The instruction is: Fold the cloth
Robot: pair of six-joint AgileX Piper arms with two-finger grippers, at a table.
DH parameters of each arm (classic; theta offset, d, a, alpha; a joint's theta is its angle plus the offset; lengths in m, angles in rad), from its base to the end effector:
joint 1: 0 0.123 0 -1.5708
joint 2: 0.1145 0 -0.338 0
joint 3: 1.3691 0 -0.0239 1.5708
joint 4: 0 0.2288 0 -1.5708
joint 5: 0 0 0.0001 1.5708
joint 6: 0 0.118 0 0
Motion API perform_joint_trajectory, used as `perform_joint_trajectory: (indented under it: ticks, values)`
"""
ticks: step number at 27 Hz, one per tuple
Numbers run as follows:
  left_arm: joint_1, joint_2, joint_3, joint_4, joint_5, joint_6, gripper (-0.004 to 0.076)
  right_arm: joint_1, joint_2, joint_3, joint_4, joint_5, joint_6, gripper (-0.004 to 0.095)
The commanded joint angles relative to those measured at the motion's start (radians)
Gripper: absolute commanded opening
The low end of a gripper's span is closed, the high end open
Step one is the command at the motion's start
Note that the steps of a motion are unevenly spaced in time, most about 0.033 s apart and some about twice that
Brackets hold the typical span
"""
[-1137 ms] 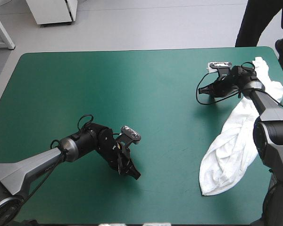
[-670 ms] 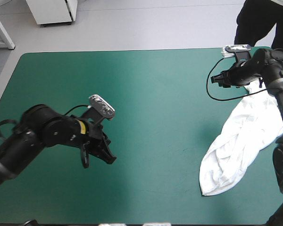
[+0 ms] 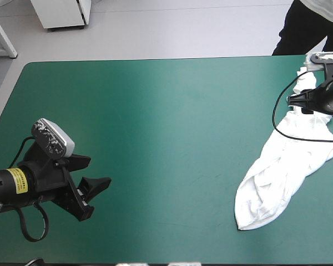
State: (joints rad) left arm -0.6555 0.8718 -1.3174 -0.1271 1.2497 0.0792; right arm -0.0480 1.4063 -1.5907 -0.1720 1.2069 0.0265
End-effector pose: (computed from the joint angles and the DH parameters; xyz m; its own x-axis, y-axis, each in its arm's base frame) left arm 0.0602 -0.0642 0.4649 -0.4927 0.4275 -0.7579 0.6968 0.7155 -0.0494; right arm 0.2654 -0.0317 0.4515 -0.8054 0.0039 -0.5927 0.1145 0.9821 -0.1492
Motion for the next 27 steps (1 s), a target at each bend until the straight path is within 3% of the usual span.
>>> perform_joint_trajectory:
  ticks: [1,11,25,27]
  values:
    - [-0.002,0.018,-0.026,-0.009,0.036,0.013,0.0486,-0.044,0.045,-0.005,-0.024,-0.063,0.016,0.0604]
    - [-0.002,0.065,-0.026,-0.022,-0.007,0.017,0.0485,-0.162,0.328,-0.036,0.056,-0.175,0.016,0.0604]
    - [-0.002,0.122,-0.026,-0.027,-0.049,-0.034,0.0485,-0.211,0.640,-0.169,0.158,-0.168,-0.015,0.0603]
    - [-0.002,0.123,-0.026,-0.027,-0.053,-0.041,0.0485,-0.211,0.667,-0.169,0.172,-0.152,-0.026,0.0549]
